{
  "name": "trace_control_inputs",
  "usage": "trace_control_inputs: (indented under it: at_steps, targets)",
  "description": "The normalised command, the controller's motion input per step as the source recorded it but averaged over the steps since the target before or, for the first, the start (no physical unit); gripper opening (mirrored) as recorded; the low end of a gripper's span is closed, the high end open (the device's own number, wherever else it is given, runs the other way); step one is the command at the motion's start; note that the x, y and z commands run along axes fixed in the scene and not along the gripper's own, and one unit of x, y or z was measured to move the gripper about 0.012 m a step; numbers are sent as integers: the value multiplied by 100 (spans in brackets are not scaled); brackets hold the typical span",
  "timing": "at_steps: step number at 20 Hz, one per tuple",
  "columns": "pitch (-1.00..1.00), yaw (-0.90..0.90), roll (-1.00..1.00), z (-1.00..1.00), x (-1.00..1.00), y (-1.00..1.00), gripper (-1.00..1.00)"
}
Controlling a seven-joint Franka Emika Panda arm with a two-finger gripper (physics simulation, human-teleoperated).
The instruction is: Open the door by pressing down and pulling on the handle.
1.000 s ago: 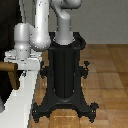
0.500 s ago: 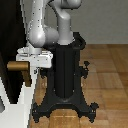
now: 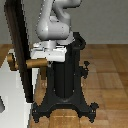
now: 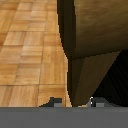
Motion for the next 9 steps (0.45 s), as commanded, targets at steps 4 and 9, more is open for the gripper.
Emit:
trace_control_inputs:
  at_steps: [4,9]
  targets:
    - [0,0,0,0,0,100,-100]
    - [0,0,0,0,0,40,-100]
